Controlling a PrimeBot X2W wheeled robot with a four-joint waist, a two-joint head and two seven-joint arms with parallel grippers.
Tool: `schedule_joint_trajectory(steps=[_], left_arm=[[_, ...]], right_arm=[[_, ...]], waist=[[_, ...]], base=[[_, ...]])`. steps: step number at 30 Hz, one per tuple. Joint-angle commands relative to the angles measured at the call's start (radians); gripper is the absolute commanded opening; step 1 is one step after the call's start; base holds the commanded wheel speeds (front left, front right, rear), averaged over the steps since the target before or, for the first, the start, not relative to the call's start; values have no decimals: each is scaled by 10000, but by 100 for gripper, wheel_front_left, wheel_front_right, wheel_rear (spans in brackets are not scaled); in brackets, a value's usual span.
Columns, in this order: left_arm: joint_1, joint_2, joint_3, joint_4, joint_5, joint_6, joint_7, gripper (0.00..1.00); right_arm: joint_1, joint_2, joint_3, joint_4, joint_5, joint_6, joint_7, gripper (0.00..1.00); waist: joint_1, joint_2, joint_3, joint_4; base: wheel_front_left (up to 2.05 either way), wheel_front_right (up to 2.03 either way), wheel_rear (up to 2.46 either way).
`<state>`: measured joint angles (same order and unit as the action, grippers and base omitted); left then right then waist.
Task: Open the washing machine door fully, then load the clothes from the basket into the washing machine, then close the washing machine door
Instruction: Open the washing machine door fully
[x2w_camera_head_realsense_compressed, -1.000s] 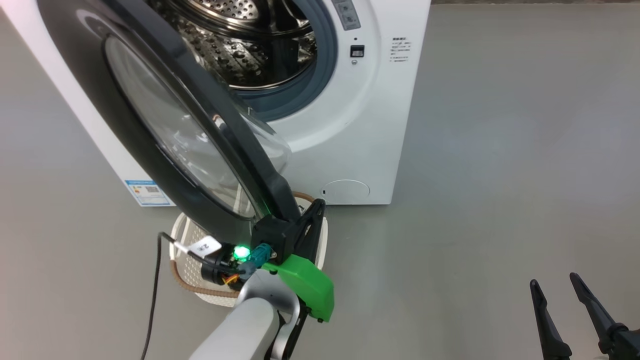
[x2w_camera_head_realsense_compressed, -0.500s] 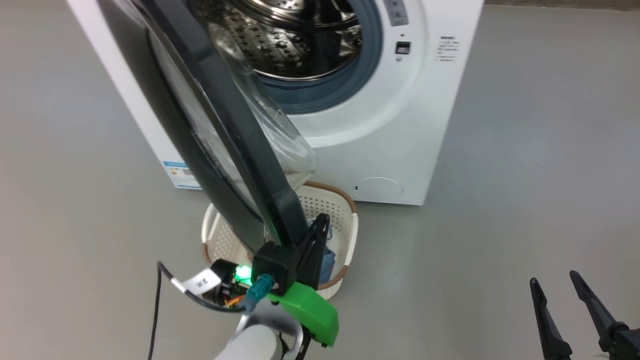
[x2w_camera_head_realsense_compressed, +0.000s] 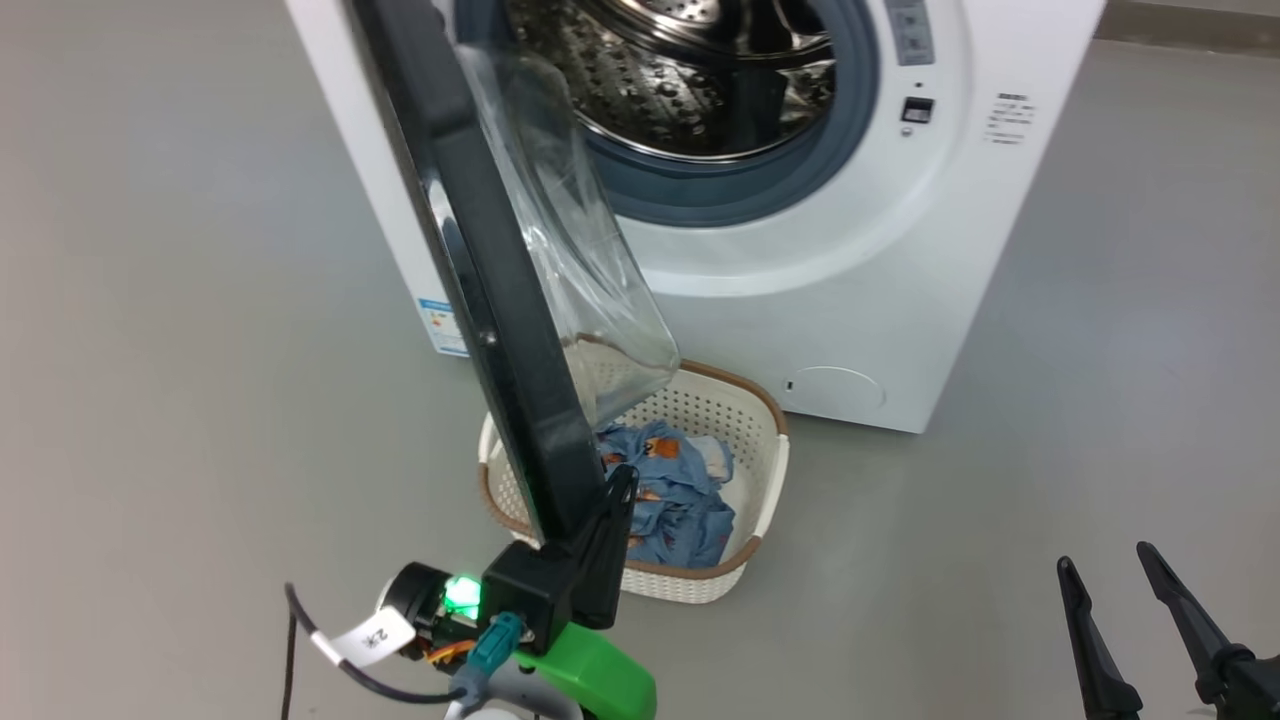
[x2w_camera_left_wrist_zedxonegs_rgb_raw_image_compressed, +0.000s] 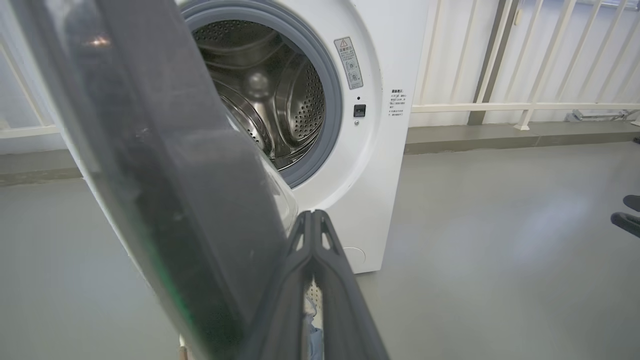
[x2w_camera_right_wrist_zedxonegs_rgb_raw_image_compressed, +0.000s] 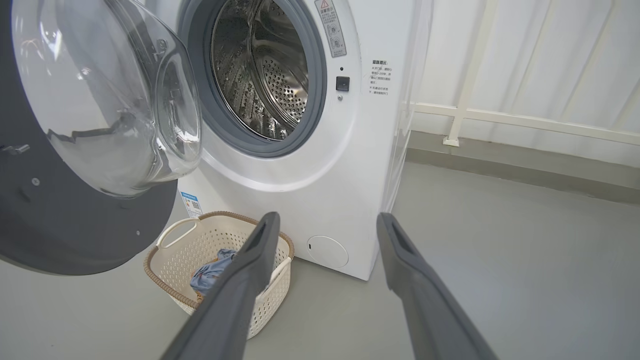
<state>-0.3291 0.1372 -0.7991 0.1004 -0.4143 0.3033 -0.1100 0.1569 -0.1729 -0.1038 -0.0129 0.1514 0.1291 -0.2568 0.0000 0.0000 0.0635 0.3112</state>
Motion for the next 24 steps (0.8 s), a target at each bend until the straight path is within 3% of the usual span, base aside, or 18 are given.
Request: schedule_joint_trajectory(steps=[1,14,24], left_arm=[[-92,354,440,-374,75,285,-18,0],[349,829,1144,-596,-103,846,-479,0],[527,1255,2164,-528,-432,1340,-868,0]], right_arm=[[-247,-245,241,-266,-19,16,-49,100],[-249,-288,217,-329,15,16,-49,100],[-315,-431,209,-432,0,16,-49,100]], waist=[[0,0,47,297],[0,0,171,1223],[0,0,378,1569]], base=[[0,0,0],[0,0,0],[0,0,0]])
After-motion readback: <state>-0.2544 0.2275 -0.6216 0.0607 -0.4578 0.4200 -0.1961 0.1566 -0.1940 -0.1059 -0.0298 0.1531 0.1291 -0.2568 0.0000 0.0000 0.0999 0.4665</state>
